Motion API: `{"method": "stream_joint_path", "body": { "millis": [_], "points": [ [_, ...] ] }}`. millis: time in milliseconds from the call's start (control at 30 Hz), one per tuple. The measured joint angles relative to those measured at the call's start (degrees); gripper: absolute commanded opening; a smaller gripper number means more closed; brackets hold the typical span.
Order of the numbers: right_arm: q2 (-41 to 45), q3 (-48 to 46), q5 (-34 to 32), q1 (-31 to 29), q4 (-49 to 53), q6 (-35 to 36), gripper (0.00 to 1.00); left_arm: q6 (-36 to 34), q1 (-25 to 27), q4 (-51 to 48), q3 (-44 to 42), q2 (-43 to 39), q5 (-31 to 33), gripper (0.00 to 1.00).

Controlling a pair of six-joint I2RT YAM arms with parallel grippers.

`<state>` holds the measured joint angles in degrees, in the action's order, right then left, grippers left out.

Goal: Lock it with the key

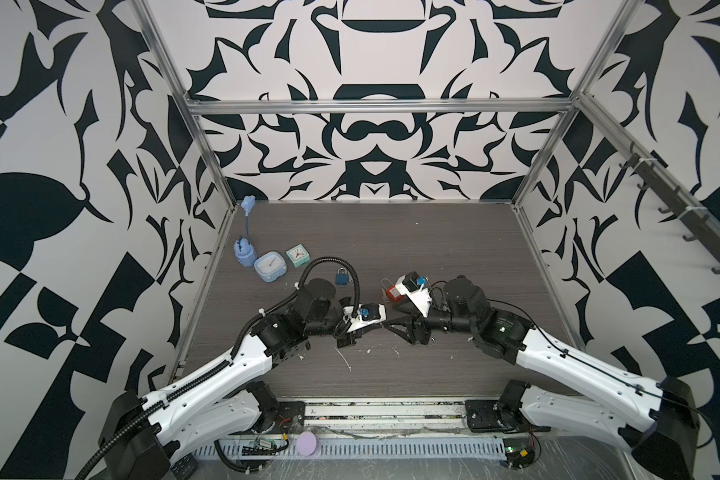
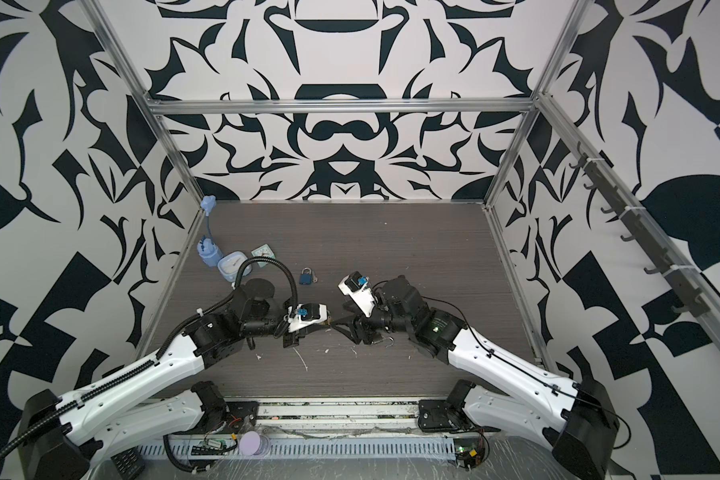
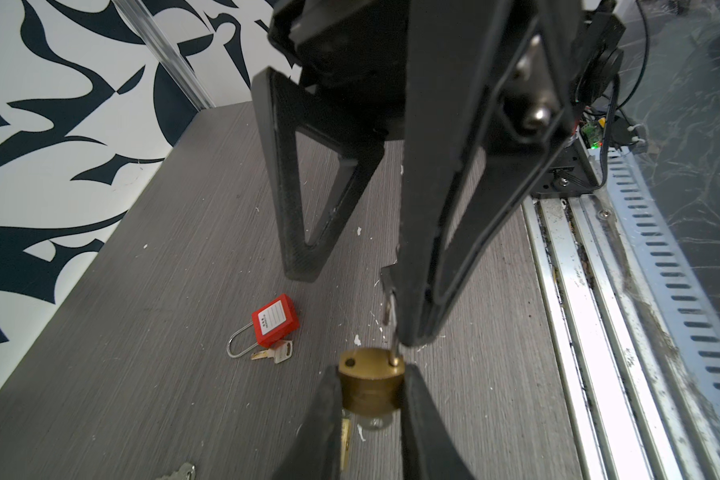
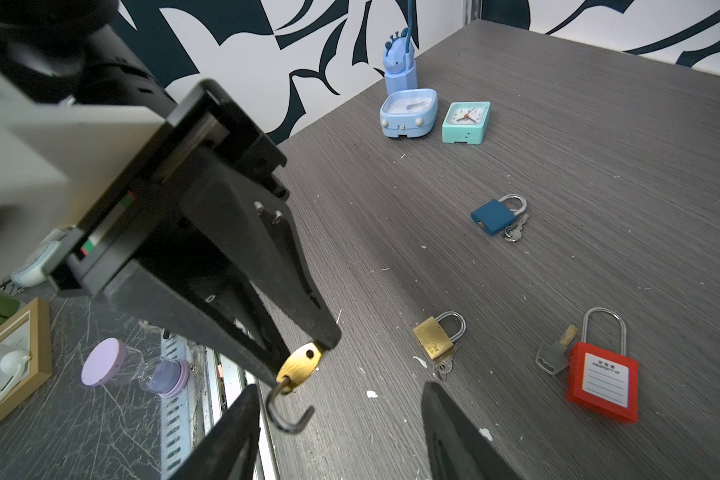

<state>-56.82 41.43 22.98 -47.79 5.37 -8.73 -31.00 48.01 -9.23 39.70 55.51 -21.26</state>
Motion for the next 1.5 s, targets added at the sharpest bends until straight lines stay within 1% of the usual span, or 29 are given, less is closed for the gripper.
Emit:
{"method": "stream_joint_path", "body": {
  "millis": [133,300,433,567,667,733,833,967,1133,1300,1500],
  "points": [
    [1.07,0.00,-2.49,0.39,-0.17,-3.17,0.42,0.13,0.00,-1.44,2.49,2.25,3.13,0.00],
    [0.02,0.70,-5.46,2.34,0.90,-10.95,0.42,0.15,0.00,-3.76,4.59,4.28,6.64,0.00],
    [-2.54,2.93,-5.64,6.27,4.22,-20.96,0.44,0.11,0.00,-5.51,5.57,5.01,9.07,0.00],
    [-4.63,3.19,-1.90,11.63,4.63,-33.88,0.42,-0.35,0.00,-6.69,6.80,6.25,11.43,0.00],
    [-6.73,2.99,1.75,14.10,2.80,-43.04,0.42,-0.63,0.00,-6.73,7.48,7.87,12.55,0.00],
    [-8.26,3.02,4.02,14.27,1.77,-47.47,0.43,-0.79,0.00,-6.78,7.56,8.92,13.03,0.00],
    [-10.08,3.23,6.62,14.27,1.27,-51.98,0.43,-0.96,0.00,-7.32,8.11,10.99,13.92,0.00],
    [-10.73,3.74,8.50,14.27,0.74,-55.60,0.43,-0.66,0.00,-7.32,8.92,12.87,14.99,0.00],
    [-10.73,3.76,9.51,14.12,-0.35,-58.58,0.41,0.17,0.00,-6.14,8.92,13.31,15.98,0.00],
    [-11.08,3.74,9.64,13.18,-1.90,-60.24,0.39,0.92,0.00,-4.44,8.92,13.38,16.44,0.00],
    [-14.23,3.74,9.86,11.32,-4.02,-61.24,0.36,0.76,0.00,-3.21,8.90,13.79,16.61,0.00]
  ]
}}
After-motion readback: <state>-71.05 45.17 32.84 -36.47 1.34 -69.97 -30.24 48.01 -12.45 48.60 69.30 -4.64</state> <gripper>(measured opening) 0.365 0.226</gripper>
